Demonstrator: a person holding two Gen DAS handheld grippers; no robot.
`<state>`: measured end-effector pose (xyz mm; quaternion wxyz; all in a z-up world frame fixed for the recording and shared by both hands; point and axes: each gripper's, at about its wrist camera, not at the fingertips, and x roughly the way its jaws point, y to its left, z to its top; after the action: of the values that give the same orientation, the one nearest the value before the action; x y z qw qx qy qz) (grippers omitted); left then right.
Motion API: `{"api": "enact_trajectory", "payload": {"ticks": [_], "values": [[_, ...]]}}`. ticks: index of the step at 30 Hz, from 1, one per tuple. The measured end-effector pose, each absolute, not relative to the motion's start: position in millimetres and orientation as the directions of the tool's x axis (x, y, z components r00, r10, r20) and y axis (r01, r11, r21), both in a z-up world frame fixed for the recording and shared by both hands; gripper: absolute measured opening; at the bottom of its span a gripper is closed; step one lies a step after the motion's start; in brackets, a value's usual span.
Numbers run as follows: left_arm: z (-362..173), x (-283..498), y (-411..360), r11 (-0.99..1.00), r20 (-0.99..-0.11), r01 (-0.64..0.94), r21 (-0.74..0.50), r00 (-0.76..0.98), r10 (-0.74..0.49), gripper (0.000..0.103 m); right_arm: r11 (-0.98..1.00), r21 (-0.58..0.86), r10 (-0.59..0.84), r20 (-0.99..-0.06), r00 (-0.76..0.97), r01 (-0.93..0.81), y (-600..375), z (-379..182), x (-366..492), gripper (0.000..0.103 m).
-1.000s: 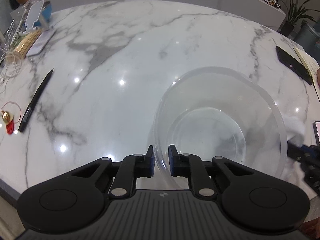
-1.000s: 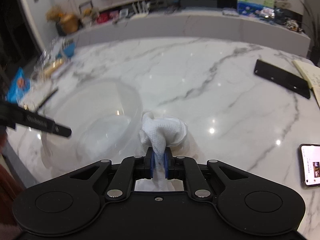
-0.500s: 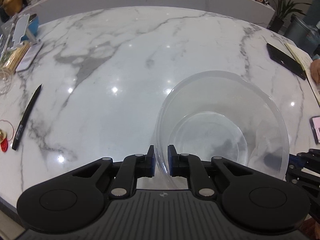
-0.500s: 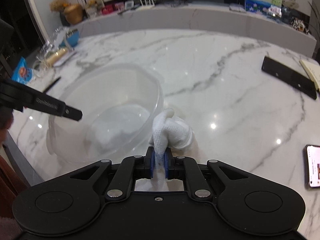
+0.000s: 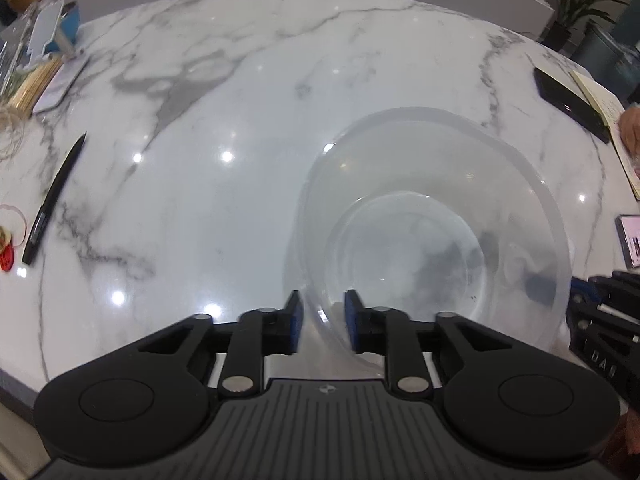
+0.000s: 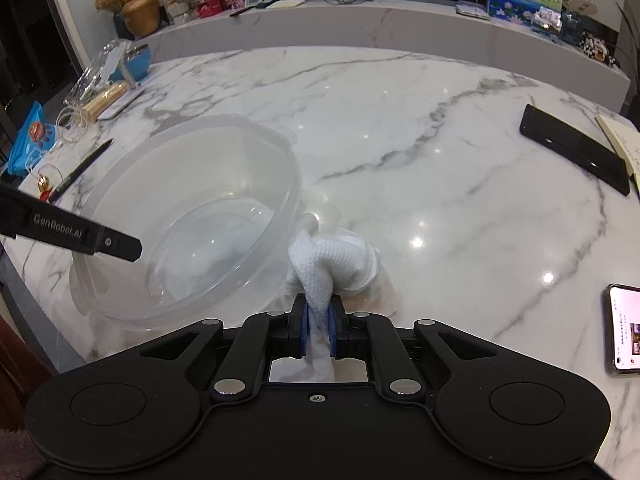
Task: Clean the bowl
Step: 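Hold the rim with the left tool while the right tool wipes the bowl's outer wall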
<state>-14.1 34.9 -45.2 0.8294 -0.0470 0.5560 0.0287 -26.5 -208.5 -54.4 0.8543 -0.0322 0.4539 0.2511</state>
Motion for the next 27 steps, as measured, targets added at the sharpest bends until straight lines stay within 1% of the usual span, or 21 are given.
{"api": "enact_trajectory", "payload": {"ticks": [4, 8, 12, 19, 22, 23, 25, 27], "values": [[-41.8, -7.6, 36.8, 0.995, -0.916, -0.095, -0.04, 0.401, 0.002, 0.013, 0.883, 0.248, 0.44, -0.733, 0.518, -0.398, -229.4, -41.4, -22.5, 0.009], [-40.4, -0.6, 34.9, 0.996, -0.911, -0.082, -0.026, 0.413, 0.01, 0.012, 0.851, 0.334, 0.516, -0.673, 0.53, -0.405, -239.3, -33.7, -23.1, 0.009], [-42.9, 2.4, 31.3, 0.998, -0.91, -0.051, -0.035, 0.413, -0.01, 0.012, 0.855, 0.279, 0.492, -0.704, 0.512, -0.438, -227.5, -37.9, -23.9, 0.009], [-47.0, 3.7, 22.4, 0.995, -0.905, 0.027, -0.098, 0.414, -0.1, 0.013, 0.869, 0.266, 0.46, -0.747, 0.481, -0.418, -224.9, -46.6, -21.0, 0.009], [-49.1, 4.0, 25.4, 0.994, -0.91, -0.027, -0.105, 0.407, -0.085, 0.013, 0.874, 0.26, 0.446, -0.764, 0.466, -0.41, -223.8, -50.3, -19.7, 0.009], [-49.9, 3.9, 27.9, 0.992, -0.912, -0.058, -0.11, 0.402, -0.077, 0.014, 0.876, 0.258, 0.441, -0.77, 0.462, -0.407, -223.4, -51.5, -19.3, 0.009], [-50.8, 3.1, 33.2, 0.987, -0.919, -0.108, -0.116, 0.388, -0.066, 0.027, 0.88, 0.253, 0.431, -0.781, 0.452, -0.402, -222.6, -54.0, -18.4, 0.009], [-50.9, 0.8, 39.3, 0.981, -0.927, -0.147, -0.126, 0.369, -0.064, 0.036, 0.884, 0.249, 0.421, -0.792, 0.442, -0.397, -221.9, -56.5, -17.6, 0.009]]}}
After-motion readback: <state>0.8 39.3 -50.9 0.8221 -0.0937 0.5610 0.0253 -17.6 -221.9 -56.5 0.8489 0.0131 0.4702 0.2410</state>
